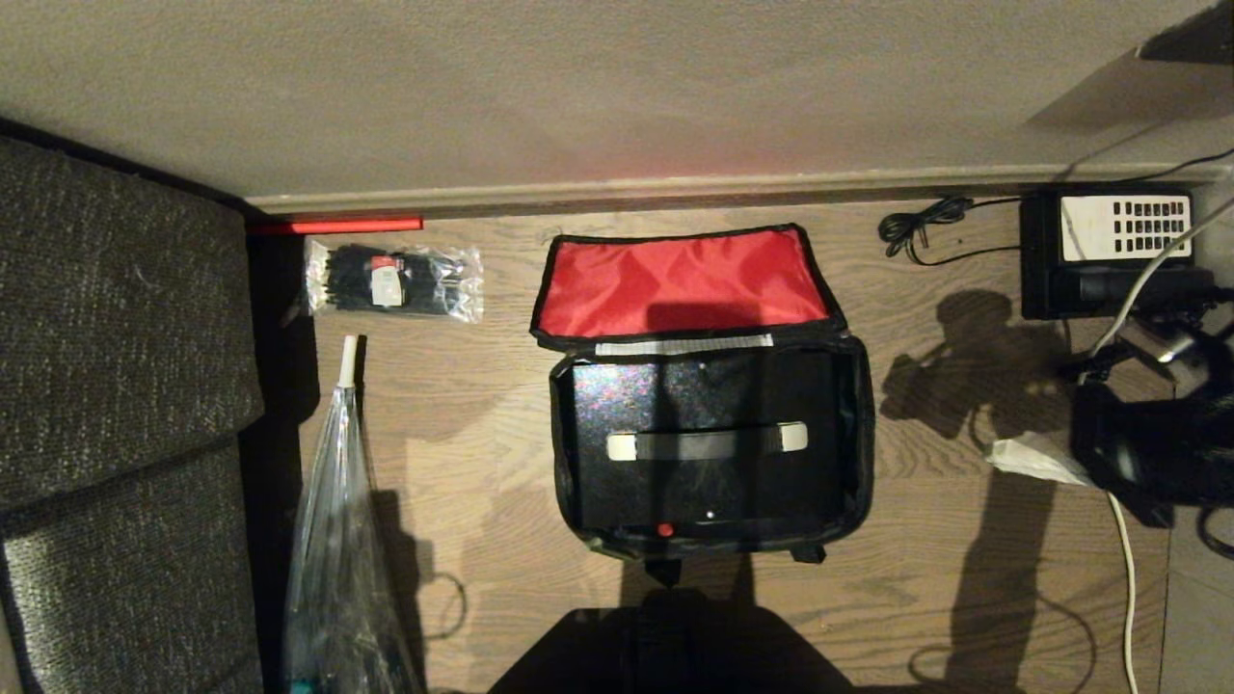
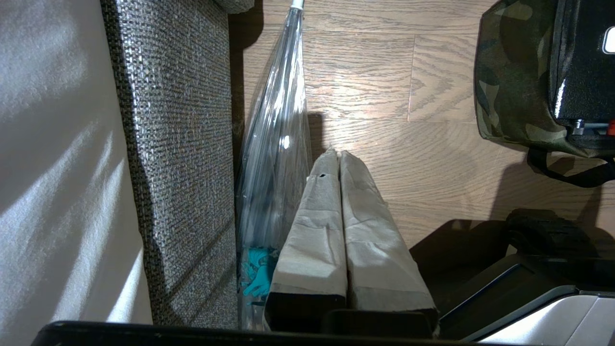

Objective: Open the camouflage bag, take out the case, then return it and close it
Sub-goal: Close the top of the storage box

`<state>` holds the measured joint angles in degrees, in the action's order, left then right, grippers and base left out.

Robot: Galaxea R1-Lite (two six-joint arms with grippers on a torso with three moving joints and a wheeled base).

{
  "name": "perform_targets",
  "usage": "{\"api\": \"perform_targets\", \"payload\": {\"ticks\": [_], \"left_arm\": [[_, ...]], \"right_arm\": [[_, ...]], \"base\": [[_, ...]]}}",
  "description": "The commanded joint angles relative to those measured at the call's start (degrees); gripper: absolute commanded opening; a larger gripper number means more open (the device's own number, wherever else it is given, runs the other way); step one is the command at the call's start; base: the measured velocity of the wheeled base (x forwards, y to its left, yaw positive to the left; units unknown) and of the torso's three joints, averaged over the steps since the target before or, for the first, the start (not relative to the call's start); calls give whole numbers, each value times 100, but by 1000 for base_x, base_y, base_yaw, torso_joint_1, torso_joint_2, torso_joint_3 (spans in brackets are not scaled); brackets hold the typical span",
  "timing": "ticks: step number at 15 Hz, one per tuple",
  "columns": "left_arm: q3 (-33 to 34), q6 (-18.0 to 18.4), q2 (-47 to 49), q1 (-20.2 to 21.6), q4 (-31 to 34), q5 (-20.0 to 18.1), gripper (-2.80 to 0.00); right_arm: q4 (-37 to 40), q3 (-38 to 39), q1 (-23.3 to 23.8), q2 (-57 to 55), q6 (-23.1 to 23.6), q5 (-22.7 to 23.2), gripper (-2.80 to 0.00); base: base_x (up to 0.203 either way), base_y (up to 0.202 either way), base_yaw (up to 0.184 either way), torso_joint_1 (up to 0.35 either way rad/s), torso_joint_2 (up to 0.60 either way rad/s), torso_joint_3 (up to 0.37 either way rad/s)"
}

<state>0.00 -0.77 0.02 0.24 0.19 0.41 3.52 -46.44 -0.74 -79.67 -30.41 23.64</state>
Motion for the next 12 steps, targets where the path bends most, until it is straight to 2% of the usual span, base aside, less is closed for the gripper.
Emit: {"api": "perform_targets", "payload": {"ticks": [1,3,6,8,9,11,12], "left_arm": [[18,-2,-10,2,-1,2,-280],[18,-2,-11,11,-1,2,-280],[18,-2,-11,2,-1,2,-280],[18,-2,-11,2,-1,2,-280],[18,-2,-11,2,-1,2,-280],[18,-2,-11,2,-1,2,-280],[18,-2,-11,2,-1,2,-280]], "right_arm": [[-2027,4,-7,-1810,-189,35,0],[-2698,-204,-2,-2068,-502,56,0],[-3674,-273,-2,-2044,-1564,449,0],[-4119,-262,-27,-2011,-1969,487,0],[-4542,-251,-40,-2004,-2282,503,0],[-5465,-163,-129,-2038,-3195,667,0],[-5654,-175,-233,-2111,-3387,698,0]], "base": [[0,0,0,0,0,0],[0,0,0,0,0,0],[0,0,0,0,0,0],[0,0,0,0,0,0],[0,0,0,0,0,0],[0,0,0,0,0,0],[0,0,0,0,0,0]]}}
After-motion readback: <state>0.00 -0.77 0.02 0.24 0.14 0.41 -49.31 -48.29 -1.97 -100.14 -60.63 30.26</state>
